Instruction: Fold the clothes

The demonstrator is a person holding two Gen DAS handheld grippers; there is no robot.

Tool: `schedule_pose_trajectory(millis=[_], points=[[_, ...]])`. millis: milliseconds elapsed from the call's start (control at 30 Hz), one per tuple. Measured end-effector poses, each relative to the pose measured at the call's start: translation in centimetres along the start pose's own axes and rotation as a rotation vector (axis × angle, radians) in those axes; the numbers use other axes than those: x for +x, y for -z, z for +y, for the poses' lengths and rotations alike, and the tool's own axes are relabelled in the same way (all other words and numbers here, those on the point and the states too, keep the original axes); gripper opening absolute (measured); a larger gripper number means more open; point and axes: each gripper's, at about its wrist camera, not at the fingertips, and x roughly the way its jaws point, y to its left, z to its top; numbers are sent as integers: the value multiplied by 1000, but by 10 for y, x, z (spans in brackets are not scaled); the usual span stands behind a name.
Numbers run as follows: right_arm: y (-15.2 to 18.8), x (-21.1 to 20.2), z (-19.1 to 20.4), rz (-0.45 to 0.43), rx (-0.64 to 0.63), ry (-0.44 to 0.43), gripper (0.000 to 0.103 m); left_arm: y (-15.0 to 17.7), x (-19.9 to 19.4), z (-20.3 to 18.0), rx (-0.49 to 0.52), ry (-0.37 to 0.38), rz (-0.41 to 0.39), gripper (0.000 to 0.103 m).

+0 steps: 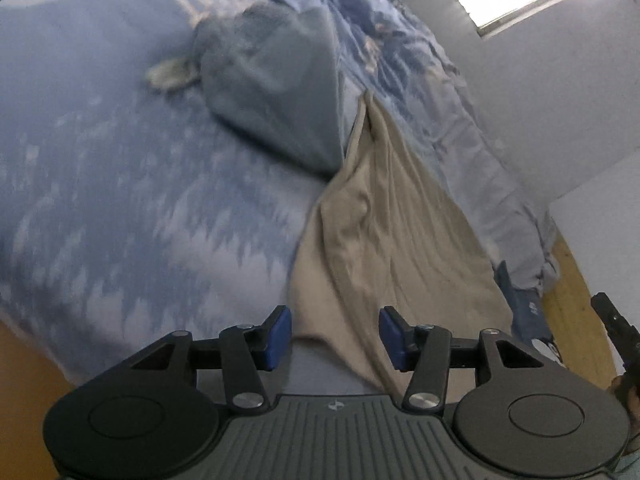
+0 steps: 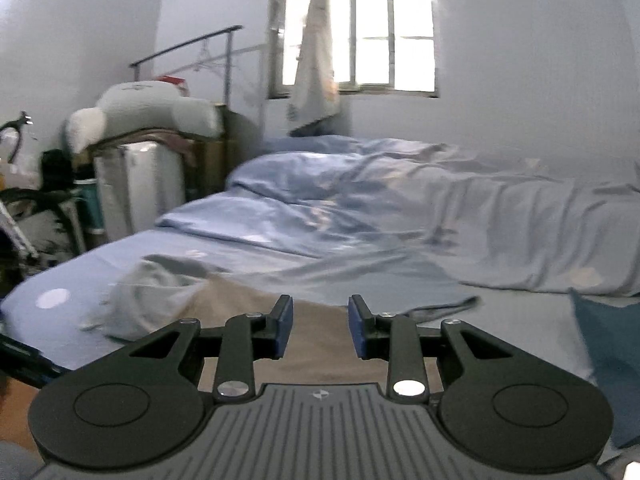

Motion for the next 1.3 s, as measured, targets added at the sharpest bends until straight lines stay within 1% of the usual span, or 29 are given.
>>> schedule_pose_trajectory(millis=[133, 200, 233, 267, 333, 367, 500, 567, 600, 667, 733, 767, 900, 1000, 1100, 1233, 1300], points=[[12, 2, 33, 30, -22, -46, 31, 5, 3, 11, -63, 31, -18, 46], [20, 6, 54, 55, -76, -70, 36, 5, 3, 15, -100, 45, -36, 45], [25, 7, 66, 66, -110, -81, 40, 5, 2, 17, -115, 53, -47, 44], [29, 9, 78, 77, -144, -92, 42, 5, 1, 17, -117, 59, -55, 41], [37, 14, 99, 96, -207, -109, 46, 5, -2, 18, -121, 49, -66, 4], [41, 17, 112, 106, -242, -120, 48, 5, -3, 18, -122, 43, -74, 2], [64, 35, 164, 132, -409, -169, 49, 5, -11, 11, -85, 67, -94, 1], [77, 45, 187, 144, -482, -189, 57, 4, -15, 6, -69, 70, -93, 1], [84, 51, 198, 150, -518, -199, 58, 4, -17, 4, -67, 68, -92, 1], [97, 61, 215, 152, -581, -205, 64, 3, -18, 0, -60, 72, -86, 1], [109, 70, 229, 144, -642, -201, 68, 2, -19, -4, -57, 78, -77, 1], [115, 75, 236, 143, -679, -198, 68, 0, -18, -6, -59, 83, -71, 1], [139, 95, 259, 116, -819, -162, 68, -2, -21, -11, -48, 101, -68, 1], [153, 112, 271, 89, -883, -96, 68, -5, -20, -13, -59, 109, -65, 1], [165, 126, 282, 40, -952, -11, 68, -5, -22, -14, -75, 112, -64, 1], [174, 139, 289, 21, -1002, 10, 66, -7, -25, -13, -97, 116, -63, 1], [176, 144, 290, 24, -1006, 10, 62, -8, -26, -13, -103, 117, -64, 1]])
